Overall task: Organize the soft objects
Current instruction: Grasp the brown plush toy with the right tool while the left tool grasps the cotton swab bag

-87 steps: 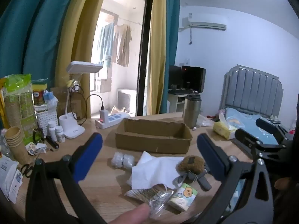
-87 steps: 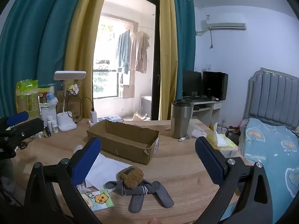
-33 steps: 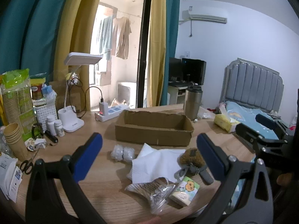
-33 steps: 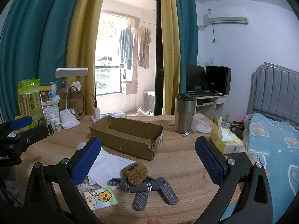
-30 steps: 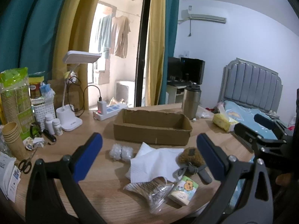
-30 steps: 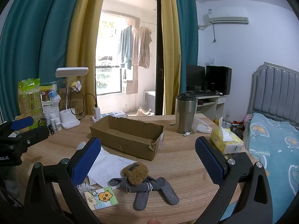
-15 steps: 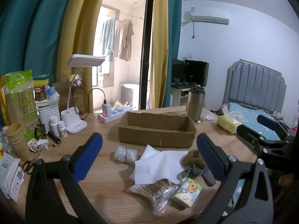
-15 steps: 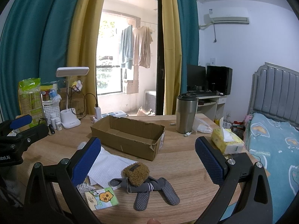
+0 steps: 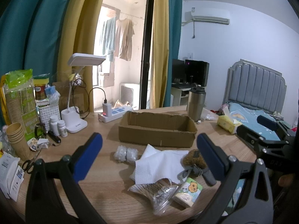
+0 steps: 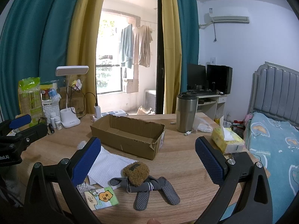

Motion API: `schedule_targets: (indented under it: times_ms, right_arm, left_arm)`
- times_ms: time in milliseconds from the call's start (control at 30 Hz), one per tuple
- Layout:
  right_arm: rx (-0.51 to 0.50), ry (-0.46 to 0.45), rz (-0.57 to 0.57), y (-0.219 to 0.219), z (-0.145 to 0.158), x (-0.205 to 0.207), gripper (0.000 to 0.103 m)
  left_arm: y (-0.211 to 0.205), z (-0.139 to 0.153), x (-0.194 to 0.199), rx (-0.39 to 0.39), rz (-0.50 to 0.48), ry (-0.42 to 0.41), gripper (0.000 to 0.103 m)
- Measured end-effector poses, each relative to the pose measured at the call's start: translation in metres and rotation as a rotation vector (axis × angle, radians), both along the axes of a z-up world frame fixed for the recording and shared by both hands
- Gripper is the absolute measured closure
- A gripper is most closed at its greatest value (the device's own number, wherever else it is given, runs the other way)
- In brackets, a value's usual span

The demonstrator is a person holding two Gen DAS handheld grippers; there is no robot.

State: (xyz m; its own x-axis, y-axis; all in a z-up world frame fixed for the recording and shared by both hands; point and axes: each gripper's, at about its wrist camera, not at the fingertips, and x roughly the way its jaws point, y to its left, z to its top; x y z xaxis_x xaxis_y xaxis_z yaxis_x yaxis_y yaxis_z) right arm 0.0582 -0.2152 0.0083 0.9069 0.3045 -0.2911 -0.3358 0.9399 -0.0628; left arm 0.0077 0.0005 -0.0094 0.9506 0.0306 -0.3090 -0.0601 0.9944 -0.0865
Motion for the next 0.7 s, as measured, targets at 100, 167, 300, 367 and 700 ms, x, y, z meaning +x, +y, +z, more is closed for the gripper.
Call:
schedule_targets:
  times_ms: [100, 167, 300, 367, 700]
  right_arm:
    - [-0.003, 0.007, 0.003, 0.002, -0.003, -0.001, 0.001]
    - [-0.009, 0.017, 0.008, 0.004, -0.007, 0.000, 0.001]
    - [-0.024, 0.043, 0.018, 0.010, -0.015, 0.007, 0.001]
    - [-0.032, 0.060, 0.025, 0.014, -0.019, 0.009, 0.001]
    - [-0.099, 0.154, 0.041, 0.030, -0.047, 0.034, 0.001]
  left_arm:
    - [0.001, -0.003, 0.001, -0.008, -0.001, 0.005, 0.001]
    - [0.003, -0.006, 0.002, -0.016, 0.004, 0.013, 0.001]
    - [0.007, -0.013, 0.005, -0.024, 0.011, 0.033, 0.001]
    - [0.010, -0.018, 0.007, -0.029, 0.015, 0.048, 0.001]
    - [0.020, -0.057, 0.027, -0.053, 0.014, 0.170, 0.001]
